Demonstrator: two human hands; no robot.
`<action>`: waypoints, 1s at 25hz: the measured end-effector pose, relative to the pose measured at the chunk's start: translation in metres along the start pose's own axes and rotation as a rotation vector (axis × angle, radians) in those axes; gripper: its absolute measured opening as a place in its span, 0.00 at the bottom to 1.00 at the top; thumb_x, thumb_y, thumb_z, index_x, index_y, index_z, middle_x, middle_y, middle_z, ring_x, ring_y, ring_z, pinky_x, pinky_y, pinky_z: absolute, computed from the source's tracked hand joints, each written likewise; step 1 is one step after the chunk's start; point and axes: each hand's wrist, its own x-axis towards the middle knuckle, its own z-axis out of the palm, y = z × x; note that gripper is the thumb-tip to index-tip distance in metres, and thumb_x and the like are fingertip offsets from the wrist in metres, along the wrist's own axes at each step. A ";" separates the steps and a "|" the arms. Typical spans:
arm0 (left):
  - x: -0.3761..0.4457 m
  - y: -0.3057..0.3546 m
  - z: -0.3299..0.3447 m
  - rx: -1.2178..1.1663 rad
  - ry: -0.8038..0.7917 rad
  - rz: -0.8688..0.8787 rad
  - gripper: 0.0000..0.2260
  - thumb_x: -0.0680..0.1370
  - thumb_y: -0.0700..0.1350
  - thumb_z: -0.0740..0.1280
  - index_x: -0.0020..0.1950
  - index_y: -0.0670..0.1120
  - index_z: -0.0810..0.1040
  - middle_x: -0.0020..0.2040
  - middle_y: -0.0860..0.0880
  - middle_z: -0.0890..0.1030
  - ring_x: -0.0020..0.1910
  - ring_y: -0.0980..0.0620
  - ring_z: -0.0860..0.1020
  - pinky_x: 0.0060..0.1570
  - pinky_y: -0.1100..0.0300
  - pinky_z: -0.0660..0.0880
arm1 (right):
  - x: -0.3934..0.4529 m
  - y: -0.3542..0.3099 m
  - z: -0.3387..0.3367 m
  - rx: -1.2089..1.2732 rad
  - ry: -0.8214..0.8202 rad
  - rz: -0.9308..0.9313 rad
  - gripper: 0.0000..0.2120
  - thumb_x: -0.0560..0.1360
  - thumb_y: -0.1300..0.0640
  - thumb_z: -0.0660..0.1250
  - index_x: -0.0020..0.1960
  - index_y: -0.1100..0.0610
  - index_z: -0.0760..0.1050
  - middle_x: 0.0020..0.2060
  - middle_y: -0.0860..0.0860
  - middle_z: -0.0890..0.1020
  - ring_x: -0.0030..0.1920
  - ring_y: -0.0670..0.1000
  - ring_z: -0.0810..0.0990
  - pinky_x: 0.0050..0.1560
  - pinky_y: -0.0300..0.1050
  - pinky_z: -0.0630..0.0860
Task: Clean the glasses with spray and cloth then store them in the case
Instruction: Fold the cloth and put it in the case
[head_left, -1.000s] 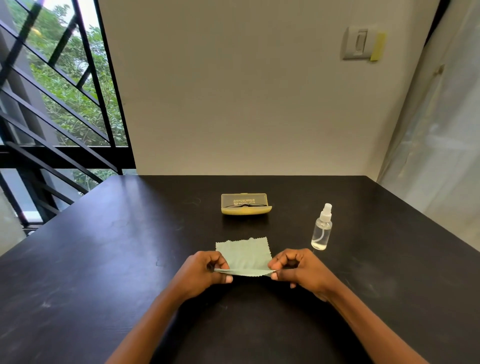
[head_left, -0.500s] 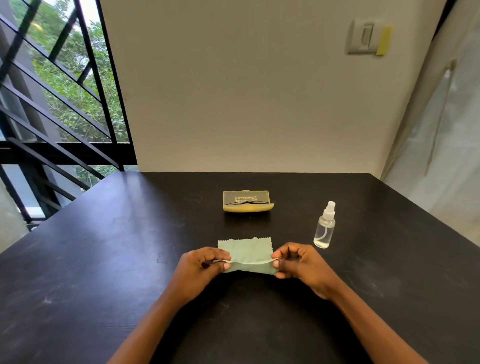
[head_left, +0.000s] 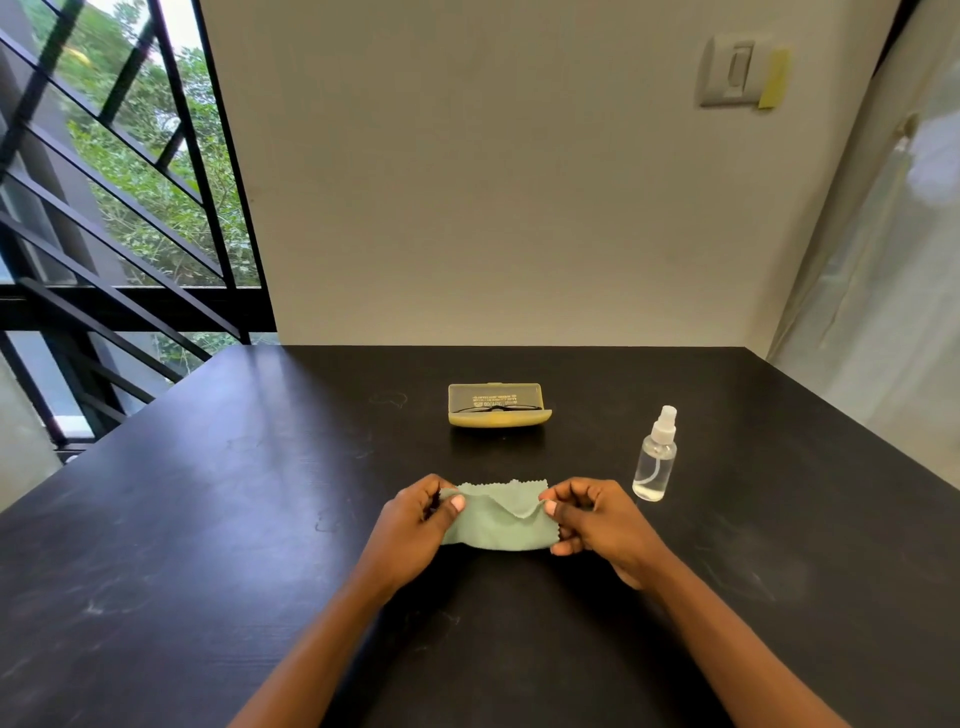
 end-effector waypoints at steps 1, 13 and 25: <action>0.002 0.000 0.003 0.020 0.014 -0.008 0.05 0.79 0.47 0.60 0.45 0.49 0.73 0.44 0.50 0.78 0.44 0.54 0.75 0.44 0.59 0.74 | 0.002 0.000 0.002 0.003 0.019 0.009 0.04 0.76 0.62 0.66 0.48 0.60 0.79 0.39 0.56 0.77 0.34 0.48 0.76 0.37 0.43 0.80; 0.027 0.008 0.024 0.452 0.159 -0.108 0.09 0.81 0.46 0.54 0.55 0.42 0.67 0.52 0.43 0.77 0.48 0.46 0.76 0.43 0.56 0.72 | 0.029 -0.005 0.015 -0.319 0.286 -0.063 0.04 0.77 0.58 0.64 0.48 0.56 0.78 0.41 0.51 0.80 0.30 0.46 0.78 0.24 0.30 0.70; 0.035 0.014 0.029 0.606 0.162 -0.249 0.11 0.81 0.47 0.53 0.60 0.44 0.65 0.56 0.42 0.77 0.54 0.43 0.77 0.47 0.52 0.74 | 0.062 0.008 0.024 -0.674 0.351 -0.126 0.07 0.76 0.59 0.64 0.50 0.58 0.80 0.49 0.54 0.82 0.50 0.51 0.79 0.50 0.40 0.72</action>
